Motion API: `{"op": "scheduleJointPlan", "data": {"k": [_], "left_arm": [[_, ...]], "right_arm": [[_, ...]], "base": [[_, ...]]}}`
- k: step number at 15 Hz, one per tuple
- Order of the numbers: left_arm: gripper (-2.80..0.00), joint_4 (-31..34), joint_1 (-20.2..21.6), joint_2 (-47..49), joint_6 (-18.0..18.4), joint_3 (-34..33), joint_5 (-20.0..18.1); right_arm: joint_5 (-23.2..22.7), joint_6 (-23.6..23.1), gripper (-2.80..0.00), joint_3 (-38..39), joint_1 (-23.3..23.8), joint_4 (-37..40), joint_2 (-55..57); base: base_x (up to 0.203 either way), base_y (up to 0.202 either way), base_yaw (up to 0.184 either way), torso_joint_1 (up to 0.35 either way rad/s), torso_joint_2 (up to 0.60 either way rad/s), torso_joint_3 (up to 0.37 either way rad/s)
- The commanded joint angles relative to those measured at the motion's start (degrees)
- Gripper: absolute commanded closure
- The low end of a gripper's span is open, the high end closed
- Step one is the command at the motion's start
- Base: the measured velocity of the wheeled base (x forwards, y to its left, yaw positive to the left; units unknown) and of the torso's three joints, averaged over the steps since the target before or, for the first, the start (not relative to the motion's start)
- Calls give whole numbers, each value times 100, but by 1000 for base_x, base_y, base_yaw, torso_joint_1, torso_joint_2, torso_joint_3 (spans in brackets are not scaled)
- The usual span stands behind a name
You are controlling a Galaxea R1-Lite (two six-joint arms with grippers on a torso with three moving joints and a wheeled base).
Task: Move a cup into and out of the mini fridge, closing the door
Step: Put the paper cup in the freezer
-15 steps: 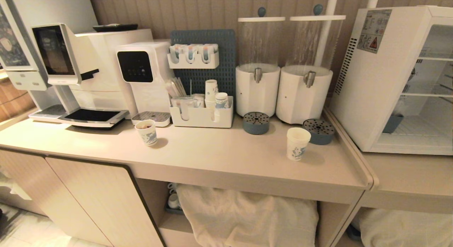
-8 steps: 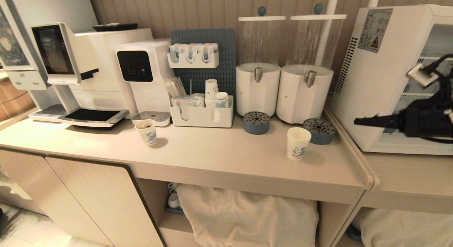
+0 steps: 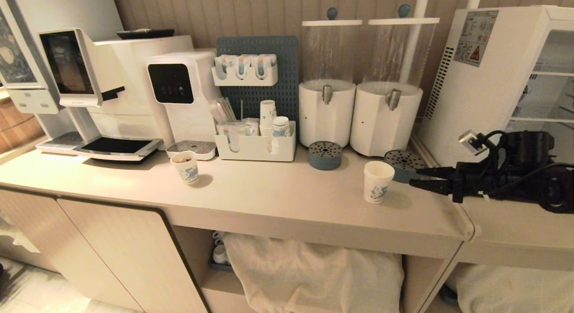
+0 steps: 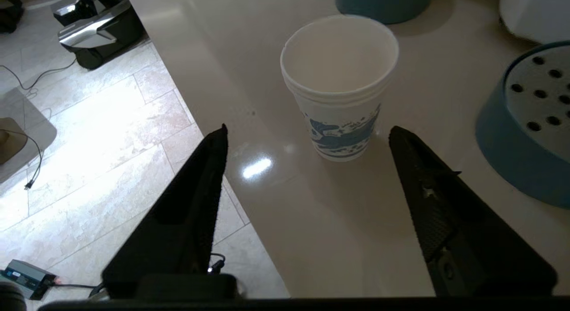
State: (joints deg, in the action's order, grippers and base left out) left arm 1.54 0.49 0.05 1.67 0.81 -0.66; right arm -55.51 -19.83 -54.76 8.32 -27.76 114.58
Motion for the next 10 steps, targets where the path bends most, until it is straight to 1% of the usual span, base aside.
{"op": "scheduleJointPlan", "data": {"k": [1, 2, 4, 7, 10], "left_arm": [[0, -101, 4, 4, 17, -55, -13], [0, -92, 4, 4, 32, -55, -13], [0, -101, 4, 4, 17, -55, -13], [0, -101, -4, 4, 35, -55, -13], [0, -118, -4, 13, -7, -62, -13]], "right_arm": [[84, -5, -280, 253, -190, -777, 565], [198, -1, -280, 360, -308, -1248, 864], [471, -35, -280, 496, -484, -1704, 1240], [501, -34, -280, 539, -604, -1844, 1441], [478, -45, -280, 299, -671, -1814, 1547]], "base": [[0, 0, 0, 0, 0, 0], [0, 0, 0, 0, 0, 0], [0, 0, 0, 0, 0, 0], [0, 0, 0, 0, 0, 0], [0, 0, 0, 0, 0, 0]]}}
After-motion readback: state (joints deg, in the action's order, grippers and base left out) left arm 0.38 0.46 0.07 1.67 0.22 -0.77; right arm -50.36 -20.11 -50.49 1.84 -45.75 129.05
